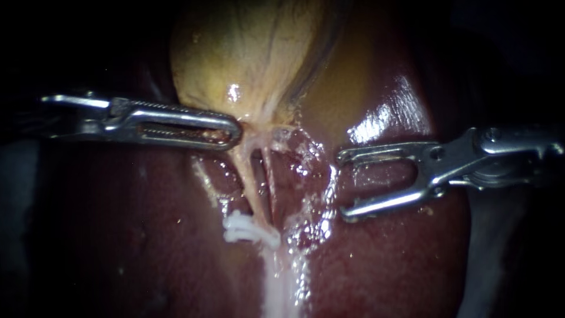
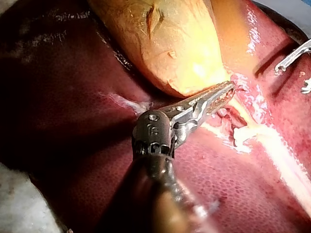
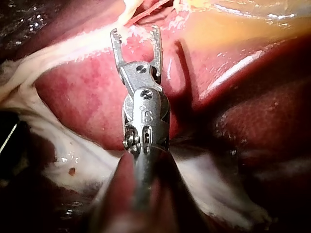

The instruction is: Going back second clip left tube

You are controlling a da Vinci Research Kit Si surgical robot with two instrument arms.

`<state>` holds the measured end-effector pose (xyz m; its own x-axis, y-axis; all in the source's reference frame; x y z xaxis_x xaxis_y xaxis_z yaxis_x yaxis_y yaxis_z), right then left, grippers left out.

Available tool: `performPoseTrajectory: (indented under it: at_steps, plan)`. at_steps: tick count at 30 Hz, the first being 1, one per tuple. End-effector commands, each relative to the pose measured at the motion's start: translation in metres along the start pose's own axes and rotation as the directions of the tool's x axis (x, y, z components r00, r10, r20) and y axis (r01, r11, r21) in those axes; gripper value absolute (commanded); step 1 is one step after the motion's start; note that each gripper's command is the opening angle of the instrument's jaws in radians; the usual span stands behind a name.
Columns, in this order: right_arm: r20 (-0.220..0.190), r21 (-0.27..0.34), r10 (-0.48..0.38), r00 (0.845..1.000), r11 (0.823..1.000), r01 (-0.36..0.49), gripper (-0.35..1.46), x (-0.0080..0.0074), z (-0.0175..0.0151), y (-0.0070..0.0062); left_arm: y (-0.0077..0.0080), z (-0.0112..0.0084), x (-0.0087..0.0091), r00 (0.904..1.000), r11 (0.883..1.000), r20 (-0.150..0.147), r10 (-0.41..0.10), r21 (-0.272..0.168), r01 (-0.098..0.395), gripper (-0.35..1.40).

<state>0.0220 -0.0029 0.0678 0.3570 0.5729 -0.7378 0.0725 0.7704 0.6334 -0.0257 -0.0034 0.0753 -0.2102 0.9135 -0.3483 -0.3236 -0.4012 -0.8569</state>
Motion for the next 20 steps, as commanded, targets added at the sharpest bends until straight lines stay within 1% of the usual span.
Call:
performPoseTrajectory:
  at_steps: [1,7,20]
  plan:
    - [0.000,0.000,0.000,1.000,1.000,0.000,0.50,0.0000,0.0000,-0.0001,-0.0002,0.0002,0.0000,1.0000,1.000,0.004,0.001,0.000,-0.001,-0.35]
    - [0.000,0.000,0.000,1.000,1.000,0.000,0.50,0.0001,0.0000,-0.0003,-0.0010,0.0005,0.0000,1.0000,1.000,0.007,0.004,0.001,-0.004,-0.35]
    - [0.000,-0.001,0.000,1.000,1.000,0.000,0.50,0.0001,0.0000,-0.0003,-0.0011,0.0006,0.0000,1.0000,1.000,0.007,0.004,0.001,-0.004,-0.35]
